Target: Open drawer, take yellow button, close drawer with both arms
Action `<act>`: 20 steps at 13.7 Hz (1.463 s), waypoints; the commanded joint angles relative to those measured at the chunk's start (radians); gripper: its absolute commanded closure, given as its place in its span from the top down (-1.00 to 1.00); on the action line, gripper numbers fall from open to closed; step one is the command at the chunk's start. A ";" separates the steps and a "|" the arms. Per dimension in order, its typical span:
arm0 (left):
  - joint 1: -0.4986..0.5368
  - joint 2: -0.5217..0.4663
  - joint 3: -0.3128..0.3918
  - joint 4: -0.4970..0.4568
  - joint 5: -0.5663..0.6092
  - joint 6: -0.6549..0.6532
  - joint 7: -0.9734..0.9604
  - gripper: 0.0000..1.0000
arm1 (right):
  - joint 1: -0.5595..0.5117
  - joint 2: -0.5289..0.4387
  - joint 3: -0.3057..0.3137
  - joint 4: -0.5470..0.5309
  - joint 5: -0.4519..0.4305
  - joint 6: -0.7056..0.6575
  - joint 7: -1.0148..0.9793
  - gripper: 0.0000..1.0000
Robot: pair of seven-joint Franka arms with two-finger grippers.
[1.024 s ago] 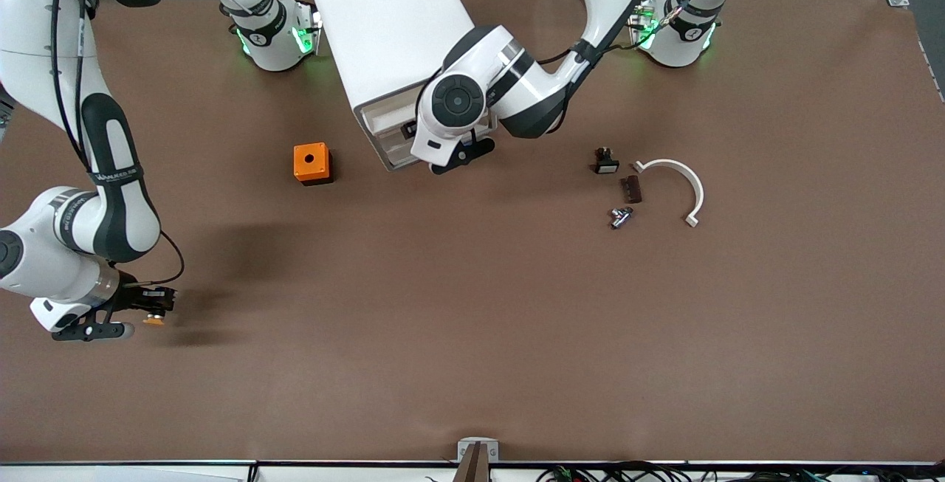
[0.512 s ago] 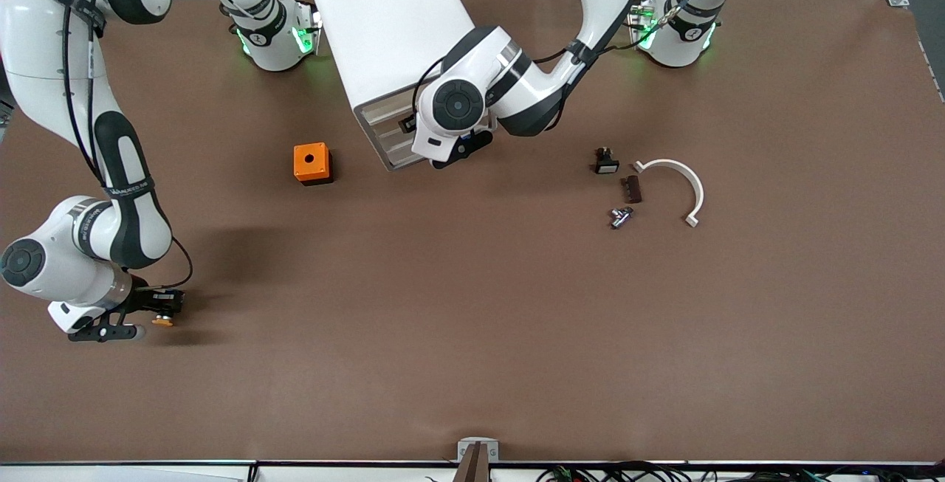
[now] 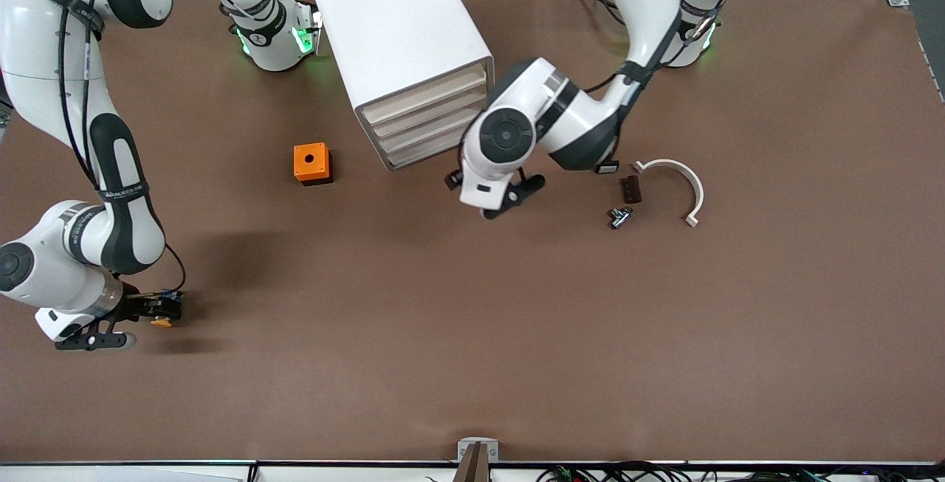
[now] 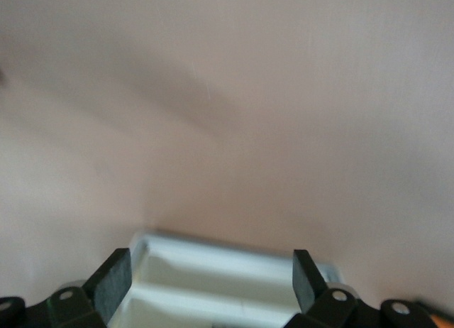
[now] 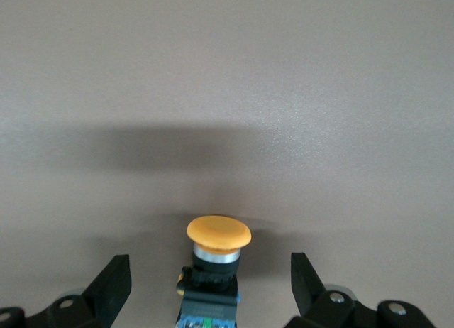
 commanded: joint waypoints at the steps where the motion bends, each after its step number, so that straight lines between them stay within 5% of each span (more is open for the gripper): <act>1: 0.077 -0.068 -0.006 -0.013 0.099 -0.013 0.003 1.00 | -0.007 -0.022 0.014 0.097 0.000 -0.201 -0.002 1.00; 8: 0.328 -0.226 -0.006 -0.013 0.268 -0.076 0.302 1.00 | -0.006 -0.298 0.019 0.177 0.003 -0.703 0.127 1.00; 16: 0.591 -0.401 -0.013 -0.015 0.260 -0.340 0.935 1.00 | -0.012 -0.375 0.009 0.291 -0.007 -0.873 0.127 1.00; 20: 0.631 -0.504 -0.013 -0.050 0.253 -0.389 1.052 1.00 | 0.002 -0.441 0.015 0.268 -0.029 -0.882 0.123 1.00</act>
